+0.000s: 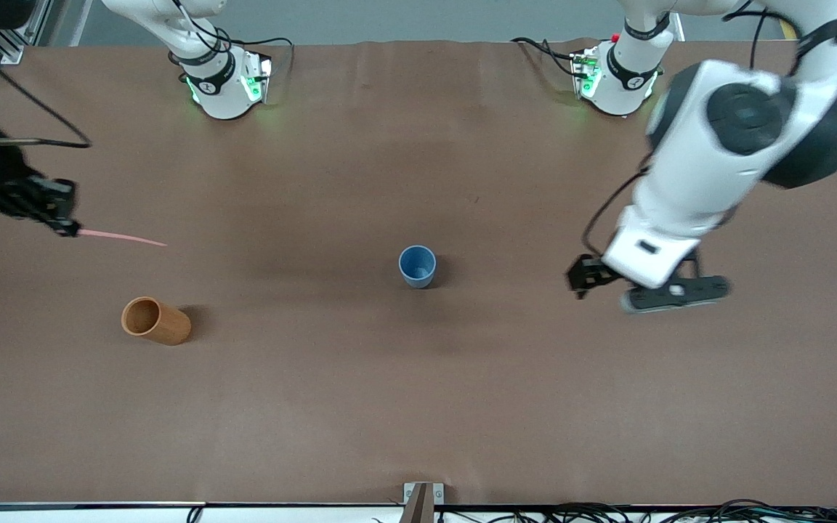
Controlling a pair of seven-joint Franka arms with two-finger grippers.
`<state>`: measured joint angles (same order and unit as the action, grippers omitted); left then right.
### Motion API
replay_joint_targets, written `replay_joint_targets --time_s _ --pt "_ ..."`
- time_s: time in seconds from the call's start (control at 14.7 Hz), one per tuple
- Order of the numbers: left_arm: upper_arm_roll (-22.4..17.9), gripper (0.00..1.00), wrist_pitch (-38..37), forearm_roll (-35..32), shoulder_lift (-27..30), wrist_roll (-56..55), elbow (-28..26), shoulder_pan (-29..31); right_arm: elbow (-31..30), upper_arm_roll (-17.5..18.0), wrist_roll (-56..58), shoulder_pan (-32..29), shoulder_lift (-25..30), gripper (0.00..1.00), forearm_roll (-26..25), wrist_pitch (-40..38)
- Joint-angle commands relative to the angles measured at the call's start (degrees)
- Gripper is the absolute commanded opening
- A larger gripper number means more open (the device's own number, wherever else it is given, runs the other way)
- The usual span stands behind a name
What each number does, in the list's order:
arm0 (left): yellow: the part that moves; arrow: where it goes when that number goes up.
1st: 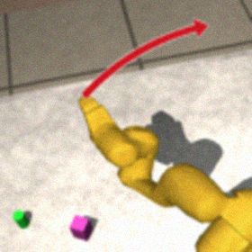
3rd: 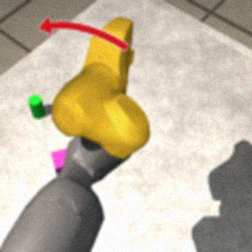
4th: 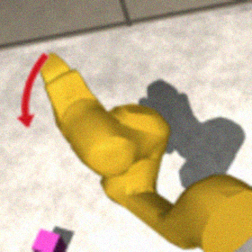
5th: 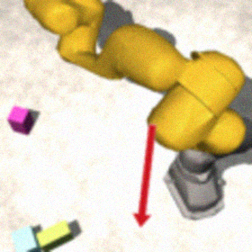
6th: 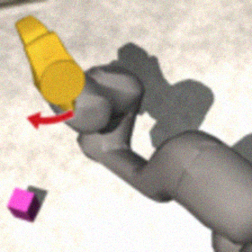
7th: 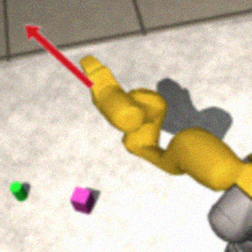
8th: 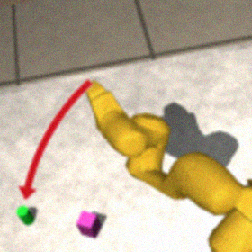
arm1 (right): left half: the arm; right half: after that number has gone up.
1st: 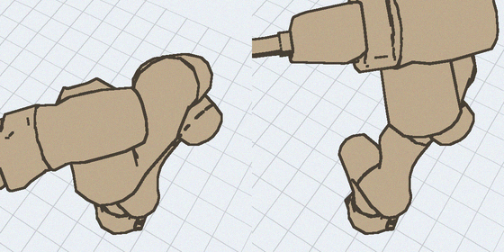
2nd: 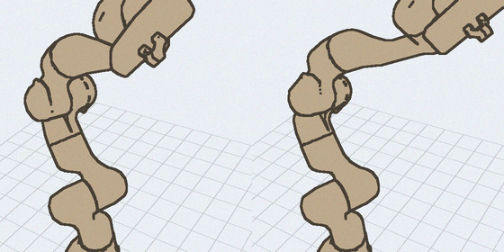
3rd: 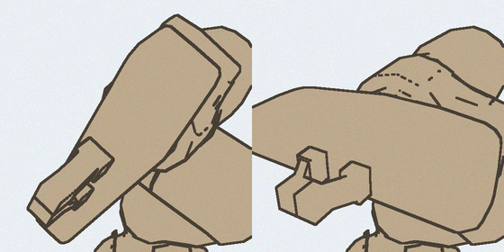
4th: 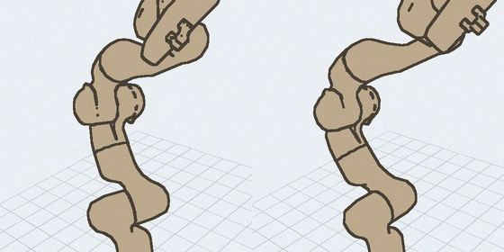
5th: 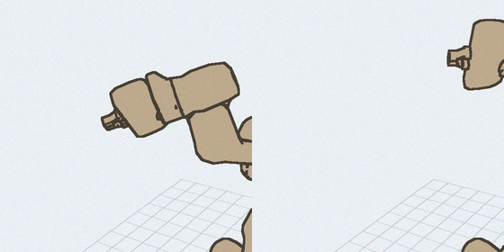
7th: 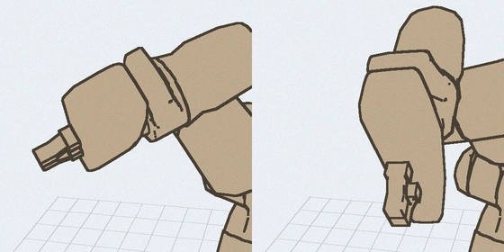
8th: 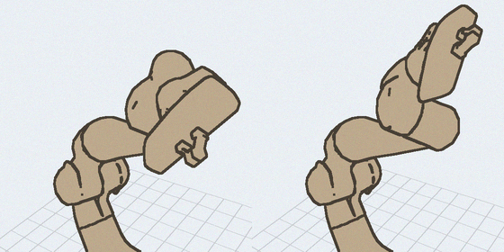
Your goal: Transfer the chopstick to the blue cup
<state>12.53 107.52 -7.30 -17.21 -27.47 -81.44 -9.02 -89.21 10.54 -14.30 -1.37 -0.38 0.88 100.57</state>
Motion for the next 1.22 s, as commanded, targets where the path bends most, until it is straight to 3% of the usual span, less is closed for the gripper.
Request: replay_joint_targets --time_s 0.0,0.2,0.61,0.88,1.15 --pt "0.6 1.00 -3.9 0.2 5.8 5.8 -1.8 4.3 -1.2 8.6 -13.9 0.7 0.8 0.01 0.1 3.3" --pt "0.7 1.00 -9.3 0.3 9.6 6.8 -1.8 6.0 -1.3 17.1 -27.1 1.1 -0.5 0.01 -1.1 9.0" --pt "0.4 1.00 -18.7 2.0 16.1 14.2 -2.0 8.8 -1.3 33.3 -51.4 3.1 -9.0 0.01 -19.3 13.4" --pt "-3.4 1.00 -22.6 6.6 21.2 18.5 -7.1 8.8 -1.3 37.4 -64.1 5.6 -16.5 0.01 -31.8 14.8" --pt "-4.7 1.00 -22.5 6.9 22.0 23.1 -9.1 9.3 -1.4 37.5 -67.9 7.1 -20.3 0.01 -36.2 17.9"
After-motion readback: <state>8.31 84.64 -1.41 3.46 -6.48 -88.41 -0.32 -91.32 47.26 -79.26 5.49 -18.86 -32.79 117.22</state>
